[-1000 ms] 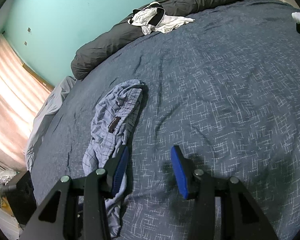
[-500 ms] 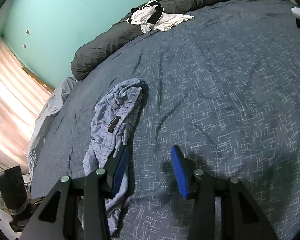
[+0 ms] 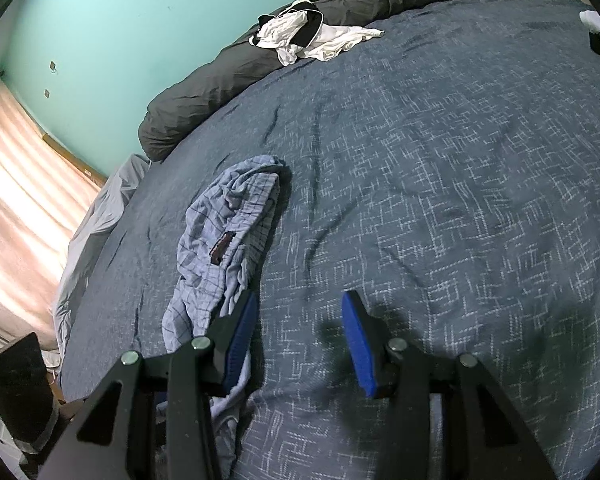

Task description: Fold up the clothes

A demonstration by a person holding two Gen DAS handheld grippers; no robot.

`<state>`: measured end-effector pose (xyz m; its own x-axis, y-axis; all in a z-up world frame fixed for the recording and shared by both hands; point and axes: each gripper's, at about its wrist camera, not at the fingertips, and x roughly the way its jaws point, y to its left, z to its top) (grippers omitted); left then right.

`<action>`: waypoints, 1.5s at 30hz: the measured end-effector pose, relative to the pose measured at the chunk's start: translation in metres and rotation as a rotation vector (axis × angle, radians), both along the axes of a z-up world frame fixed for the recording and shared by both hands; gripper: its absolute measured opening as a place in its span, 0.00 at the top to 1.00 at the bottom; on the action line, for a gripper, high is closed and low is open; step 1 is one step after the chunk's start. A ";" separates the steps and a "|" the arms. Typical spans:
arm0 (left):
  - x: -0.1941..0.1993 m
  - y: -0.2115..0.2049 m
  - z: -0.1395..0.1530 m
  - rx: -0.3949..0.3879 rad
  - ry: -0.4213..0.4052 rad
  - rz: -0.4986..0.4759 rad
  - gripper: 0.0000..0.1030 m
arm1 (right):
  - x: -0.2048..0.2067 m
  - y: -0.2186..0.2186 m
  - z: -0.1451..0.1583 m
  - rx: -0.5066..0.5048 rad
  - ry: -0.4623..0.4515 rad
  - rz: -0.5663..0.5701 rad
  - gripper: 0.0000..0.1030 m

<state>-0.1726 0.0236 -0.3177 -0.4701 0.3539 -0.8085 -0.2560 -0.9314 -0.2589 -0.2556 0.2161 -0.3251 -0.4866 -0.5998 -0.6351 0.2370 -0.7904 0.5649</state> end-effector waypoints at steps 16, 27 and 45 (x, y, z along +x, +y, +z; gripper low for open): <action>-0.001 -0.105 0.010 0.032 -0.006 0.262 0.48 | 0.042 -0.069 0.011 -0.016 -0.086 0.225 0.56; 0.010 -0.136 0.020 0.066 0.013 0.309 0.48 | 0.060 -0.105 -0.014 0.068 -0.183 0.291 0.80; 0.002 -0.132 0.025 0.097 0.025 0.314 0.48 | 0.046 -0.011 0.050 0.287 -0.035 0.221 0.98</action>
<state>-0.1710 -0.1083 -0.2928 -0.5877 0.2633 -0.7650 0.0327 -0.9370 -0.3477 -0.2093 0.2053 -0.2755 -0.3401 -0.4829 -0.8069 0.4047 -0.8497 0.3380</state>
